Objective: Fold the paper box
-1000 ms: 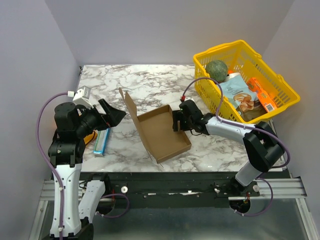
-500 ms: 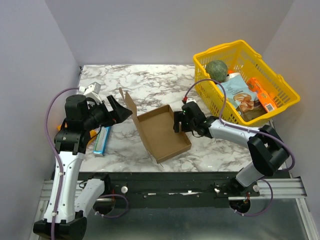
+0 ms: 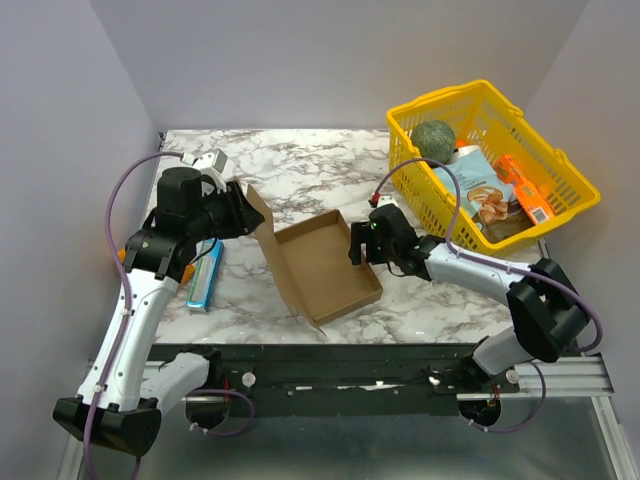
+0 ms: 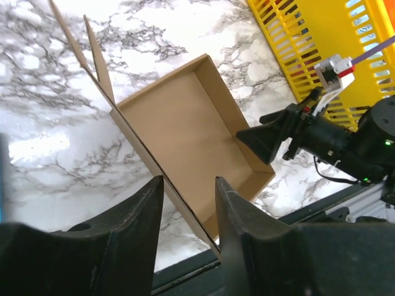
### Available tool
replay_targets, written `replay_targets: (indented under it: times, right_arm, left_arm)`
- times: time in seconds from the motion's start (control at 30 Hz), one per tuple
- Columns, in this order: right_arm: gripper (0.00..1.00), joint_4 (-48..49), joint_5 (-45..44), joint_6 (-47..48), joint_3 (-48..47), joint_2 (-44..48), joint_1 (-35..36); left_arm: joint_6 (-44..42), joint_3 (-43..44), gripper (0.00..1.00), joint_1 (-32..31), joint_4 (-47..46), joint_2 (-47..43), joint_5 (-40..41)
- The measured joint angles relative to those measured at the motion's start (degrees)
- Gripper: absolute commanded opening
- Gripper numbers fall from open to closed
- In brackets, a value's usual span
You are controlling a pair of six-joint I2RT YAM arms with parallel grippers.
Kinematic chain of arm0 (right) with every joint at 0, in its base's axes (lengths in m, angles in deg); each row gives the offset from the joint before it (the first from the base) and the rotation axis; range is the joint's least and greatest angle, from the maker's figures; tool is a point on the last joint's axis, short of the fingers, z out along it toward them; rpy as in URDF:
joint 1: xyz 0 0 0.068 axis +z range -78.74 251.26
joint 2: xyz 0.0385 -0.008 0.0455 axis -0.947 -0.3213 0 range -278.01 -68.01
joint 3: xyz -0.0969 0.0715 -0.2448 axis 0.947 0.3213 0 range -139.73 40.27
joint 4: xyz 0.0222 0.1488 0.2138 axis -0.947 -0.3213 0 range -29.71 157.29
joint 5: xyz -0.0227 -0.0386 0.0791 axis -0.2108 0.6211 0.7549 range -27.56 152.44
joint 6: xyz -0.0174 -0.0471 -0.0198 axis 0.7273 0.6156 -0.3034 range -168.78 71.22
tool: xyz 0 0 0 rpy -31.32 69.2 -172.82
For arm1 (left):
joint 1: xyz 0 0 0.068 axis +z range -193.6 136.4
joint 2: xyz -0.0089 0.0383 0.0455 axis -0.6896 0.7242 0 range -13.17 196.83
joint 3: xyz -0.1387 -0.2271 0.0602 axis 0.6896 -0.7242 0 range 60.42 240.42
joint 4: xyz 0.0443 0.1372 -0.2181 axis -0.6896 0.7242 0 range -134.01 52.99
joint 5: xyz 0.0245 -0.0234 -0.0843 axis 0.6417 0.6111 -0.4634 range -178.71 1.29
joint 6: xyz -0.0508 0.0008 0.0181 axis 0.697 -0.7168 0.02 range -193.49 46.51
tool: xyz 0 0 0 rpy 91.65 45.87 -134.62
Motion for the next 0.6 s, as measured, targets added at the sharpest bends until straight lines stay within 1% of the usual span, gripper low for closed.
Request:
replay_targets:
  times: [0.03, 0.07, 0.13, 0.17, 0.23, 0.27, 0.33, 0.47, 0.6]
  right_arm:
    - [0.86, 0.0, 0.0, 0.0, 0.0, 0.4, 0.0]
    - [0.86, 0.0, 0.0, 0.1, 0.0, 0.9, 0.0]
    - [0.87, -0.3, -0.1, 0.1, 0.0, 2.1, 0.0]
    - [0.87, -0.6, -0.1, 0.3, 0.0, 2.9, 0.0]
    - [0.88, -1.2, -0.2, 0.5, 0.1, 5.3, 0.0]
    - [0.88, -1.7, -0.2, 0.7, 0.1, 6.8, 0.0]
    - [0.9, -2.2, -0.1, 1.1, 0.1, 8.9, 0.0]
    - [0.95, -2.9, 0.0, 2.7, 0.1, 15.0, 0.0]
    - [0.95, -3.0, 1.3, 5.7, 0.1, 18.3, 0.0]
  left_arm:
    - [-0.8, 1.0, 0.38, 0.0, 0.2, 0.9, 0.1]
    - [-1.8, 1.9, 0.32, -0.2, 0.5, 1.8, 0.4]
    - [-3.4, 3.5, 0.26, -0.7, 0.9, 3.5, 1.2]
    - [-4.0, 4.0, 0.19, -0.9, 0.9, 4.1, 1.6]
    - [-6.1, 5.5, 0.12, -1.5, 1.1, 5.9, 2.3]
    - [-6.9, 5.9, 0.06, -1.6, 1.0, 6.4, 2.5]
    - [-9.2, 6.9, 0.01, -1.9, 1.0, 7.8, 2.6]
    - [-15.4, 8.5, 0.0, -2.4, 0.8, 10.7, 1.9]
    - [-23.2, 8.7, 0.0, -3.3, 0.3, 12.6, -0.5]
